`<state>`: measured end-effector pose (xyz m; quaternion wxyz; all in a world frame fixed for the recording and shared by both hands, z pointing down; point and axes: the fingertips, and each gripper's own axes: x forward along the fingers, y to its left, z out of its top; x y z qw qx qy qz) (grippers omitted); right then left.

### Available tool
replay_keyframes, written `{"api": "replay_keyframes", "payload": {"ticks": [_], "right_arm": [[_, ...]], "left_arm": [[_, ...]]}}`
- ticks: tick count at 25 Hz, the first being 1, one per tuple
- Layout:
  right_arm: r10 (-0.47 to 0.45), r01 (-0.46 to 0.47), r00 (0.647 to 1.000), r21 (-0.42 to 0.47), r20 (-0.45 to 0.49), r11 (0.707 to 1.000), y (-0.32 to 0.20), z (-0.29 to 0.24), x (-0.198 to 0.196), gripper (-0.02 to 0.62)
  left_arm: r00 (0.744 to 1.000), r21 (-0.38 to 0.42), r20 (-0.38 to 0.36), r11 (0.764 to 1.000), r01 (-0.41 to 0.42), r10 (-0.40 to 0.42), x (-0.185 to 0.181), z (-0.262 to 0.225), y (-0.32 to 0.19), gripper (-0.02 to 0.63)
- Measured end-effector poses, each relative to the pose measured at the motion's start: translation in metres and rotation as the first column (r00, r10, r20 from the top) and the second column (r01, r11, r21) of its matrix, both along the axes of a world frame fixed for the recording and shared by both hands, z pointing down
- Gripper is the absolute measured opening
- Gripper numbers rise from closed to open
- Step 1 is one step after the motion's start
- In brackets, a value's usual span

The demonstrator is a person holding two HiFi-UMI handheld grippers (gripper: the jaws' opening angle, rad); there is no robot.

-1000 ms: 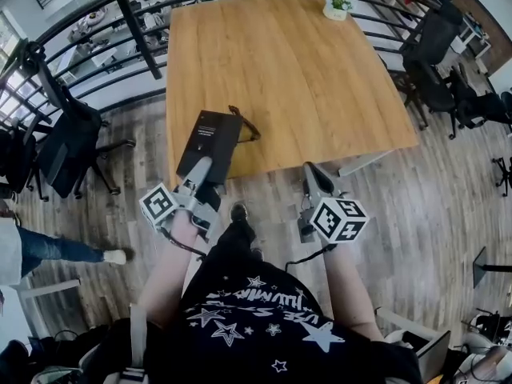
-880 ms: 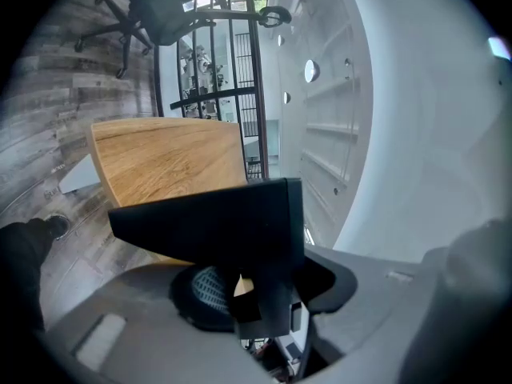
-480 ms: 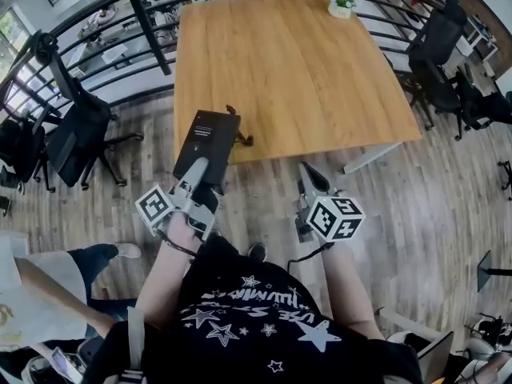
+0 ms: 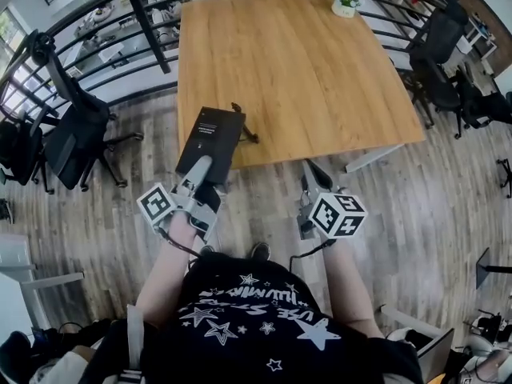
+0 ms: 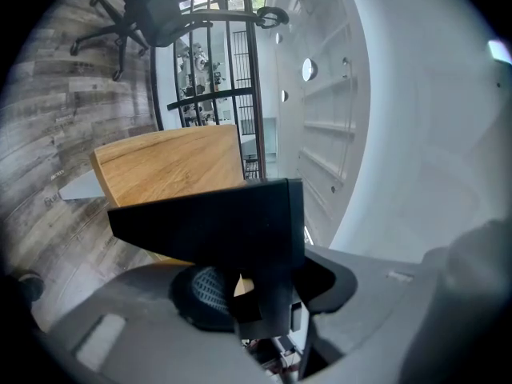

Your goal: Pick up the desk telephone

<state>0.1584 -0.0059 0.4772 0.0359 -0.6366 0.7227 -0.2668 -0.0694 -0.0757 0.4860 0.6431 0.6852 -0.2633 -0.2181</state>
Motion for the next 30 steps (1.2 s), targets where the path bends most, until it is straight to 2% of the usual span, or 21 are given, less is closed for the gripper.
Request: {"api": "replay_keyframes", "payload": {"ticks": [8,13,21,30], "right_arm": [[-0.022,0.021,1.0,-0.012,-0.017,1.0,-0.038,-0.002,-0.044,0.0],[0.004,-0.005,1.0,-0.016,-0.023,1.0,-0.047,-0.003,-0.061,0.0],[0.049,-0.052,0.997,-0.048,-0.053,0.998,-0.03,0.004,-0.081,0.0],[0.082,-0.084,0.994,-0.036,-0.072,0.996,-0.002,-0.002,-0.123,0.0]], "left_arm": [[1.0,0.005,-0.002,1.0,-0.02,0.02,-0.033,-0.001,-0.024,0.192],[0.999,0.0,-0.011,0.999,-0.046,0.046,-0.048,0.001,-0.032,0.192],[0.994,-0.004,-0.017,0.994,-0.105,0.105,-0.065,0.005,-0.032,0.192],[0.986,-0.002,-0.032,0.986,-0.167,0.167,-0.098,0.004,-0.008,0.192]]}}
